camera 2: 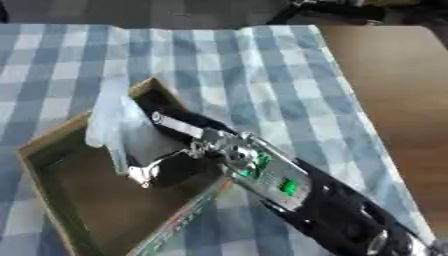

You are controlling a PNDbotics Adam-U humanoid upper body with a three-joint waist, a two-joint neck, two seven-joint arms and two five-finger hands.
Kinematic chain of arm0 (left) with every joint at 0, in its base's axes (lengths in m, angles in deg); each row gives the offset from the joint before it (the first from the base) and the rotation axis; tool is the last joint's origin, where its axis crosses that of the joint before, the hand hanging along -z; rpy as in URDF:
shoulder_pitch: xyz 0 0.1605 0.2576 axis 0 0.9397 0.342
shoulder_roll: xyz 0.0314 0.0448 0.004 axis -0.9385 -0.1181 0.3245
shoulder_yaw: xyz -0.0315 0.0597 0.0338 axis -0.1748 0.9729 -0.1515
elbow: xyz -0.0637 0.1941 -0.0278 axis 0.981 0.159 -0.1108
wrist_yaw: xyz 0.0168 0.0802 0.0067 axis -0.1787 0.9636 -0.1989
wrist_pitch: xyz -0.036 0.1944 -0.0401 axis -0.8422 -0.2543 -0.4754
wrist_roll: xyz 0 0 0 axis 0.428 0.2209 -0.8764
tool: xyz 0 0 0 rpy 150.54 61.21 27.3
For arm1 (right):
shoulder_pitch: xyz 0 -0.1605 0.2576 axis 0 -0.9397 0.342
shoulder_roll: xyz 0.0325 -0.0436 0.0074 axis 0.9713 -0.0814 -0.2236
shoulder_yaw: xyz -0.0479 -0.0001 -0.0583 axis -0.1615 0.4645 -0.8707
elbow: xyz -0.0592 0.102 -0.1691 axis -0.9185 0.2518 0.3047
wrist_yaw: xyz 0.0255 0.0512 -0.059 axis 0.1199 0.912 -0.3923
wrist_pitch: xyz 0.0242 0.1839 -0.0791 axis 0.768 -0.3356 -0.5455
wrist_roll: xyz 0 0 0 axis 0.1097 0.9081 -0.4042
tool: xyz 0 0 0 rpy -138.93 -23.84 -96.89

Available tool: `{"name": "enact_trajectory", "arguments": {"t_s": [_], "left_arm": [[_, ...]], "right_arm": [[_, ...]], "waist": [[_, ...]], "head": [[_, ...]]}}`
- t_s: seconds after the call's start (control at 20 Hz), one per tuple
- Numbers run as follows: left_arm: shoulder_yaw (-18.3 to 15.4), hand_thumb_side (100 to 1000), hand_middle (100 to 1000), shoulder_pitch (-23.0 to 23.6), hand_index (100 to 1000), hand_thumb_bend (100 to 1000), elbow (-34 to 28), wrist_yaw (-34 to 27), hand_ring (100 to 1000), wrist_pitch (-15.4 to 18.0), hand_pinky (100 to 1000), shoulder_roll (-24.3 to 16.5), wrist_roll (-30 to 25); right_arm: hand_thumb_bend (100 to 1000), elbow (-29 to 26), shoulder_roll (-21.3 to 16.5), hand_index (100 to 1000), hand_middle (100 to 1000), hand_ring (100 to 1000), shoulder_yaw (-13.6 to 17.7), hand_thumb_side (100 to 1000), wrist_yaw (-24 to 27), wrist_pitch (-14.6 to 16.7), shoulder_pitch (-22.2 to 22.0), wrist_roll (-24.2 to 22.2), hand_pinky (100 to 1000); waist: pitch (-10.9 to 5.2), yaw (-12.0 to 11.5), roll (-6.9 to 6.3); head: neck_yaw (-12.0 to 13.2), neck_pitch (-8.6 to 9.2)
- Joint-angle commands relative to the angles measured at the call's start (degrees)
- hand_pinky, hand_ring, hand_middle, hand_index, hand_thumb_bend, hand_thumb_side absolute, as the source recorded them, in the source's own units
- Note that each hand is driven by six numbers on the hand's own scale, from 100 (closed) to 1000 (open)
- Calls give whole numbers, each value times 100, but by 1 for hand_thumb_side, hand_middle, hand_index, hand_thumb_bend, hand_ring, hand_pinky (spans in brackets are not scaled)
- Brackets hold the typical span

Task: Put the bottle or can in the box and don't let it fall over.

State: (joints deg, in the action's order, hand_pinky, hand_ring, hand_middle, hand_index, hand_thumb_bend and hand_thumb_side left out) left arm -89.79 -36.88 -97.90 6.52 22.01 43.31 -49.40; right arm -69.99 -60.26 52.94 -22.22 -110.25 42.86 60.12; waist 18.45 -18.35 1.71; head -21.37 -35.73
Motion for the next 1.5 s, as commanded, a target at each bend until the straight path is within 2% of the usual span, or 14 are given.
{"name": "enact_trajectory", "arguments": {"t_s": [0.05, 0.45, 0.7, 0.85, 0.95, 1.05, 1.35, 1.5], "left_arm": [[-80, 589, 1000, -10, 591, 100, -103, 17, 1000, 10, 984, -240, 10], [-100, 590, 1000, 46, 591, 100, -101, 28, 1000, 24, 984, -254, 30], [-102, 591, 1000, 62, 591, 100, -99, 38, 1000, 30, 983, -256, 25], [-99, 591, 1000, 64, 591, 100, -101, 44, 1000, 32, 982, -254, 20], [-96, 592, 1000, 63, 590, 100, -106, 47, 1000, 33, 982, -251, 13], [-98, 591, 1000, 67, 590, 100, -108, 50, 1000, 33, 981, -249, 12], [-102, 591, 1000, 72, 589, 100, -111, 45, 1000, 31, 979, -245, 15], [-109, 591, 1000, 89, 589, 100, -112, 47, 1000, 33, 979, -251, 20]], "right_arm": [[100, -143, -114, 1000, 1000, 1000, 131, 204, -115, -69, 2, -221, 1000], [100, -283, -187, 1000, 1000, 1000, 406, 202, -20, -133, -102, -473, 1000], [100, -283, -210, 1000, 1000, 1000, 541, 203, 143, 109, -86, -498, 1000], [100, -284, -253, 1000, 1000, 1000, 560, 266, 171, 313, -73, -584, 1000], [100, -284, -276, 1000, 1000, 1000, 559, 235, 174, 412, -79, -690, 1000], [100, -284, -293, 1000, 1000, 1000, 563, 198, 149, 365, -96, -771, 1000], [100, -284, -307, 1000, 1000, 1000, 554, 251, 187, -100, -97, -935, 1000], [100, -284, -315, 1000, 1000, 1000, 579, 253, 288, -184, -106, -931, 1000]], "waist": [[-144, 16, -38], [-164, 82, -62], [-164, 110, -76], [-165, 113, -81], [-163, 110, -81], [-161, 106, -80], [-165, 102, -79], [-173, 119, -82]], "head": [[-7, -14], [19, -22], [25, -31], [13, -29], [3, -25], [-6, -23], [-12, -11], [1, -9]]}}
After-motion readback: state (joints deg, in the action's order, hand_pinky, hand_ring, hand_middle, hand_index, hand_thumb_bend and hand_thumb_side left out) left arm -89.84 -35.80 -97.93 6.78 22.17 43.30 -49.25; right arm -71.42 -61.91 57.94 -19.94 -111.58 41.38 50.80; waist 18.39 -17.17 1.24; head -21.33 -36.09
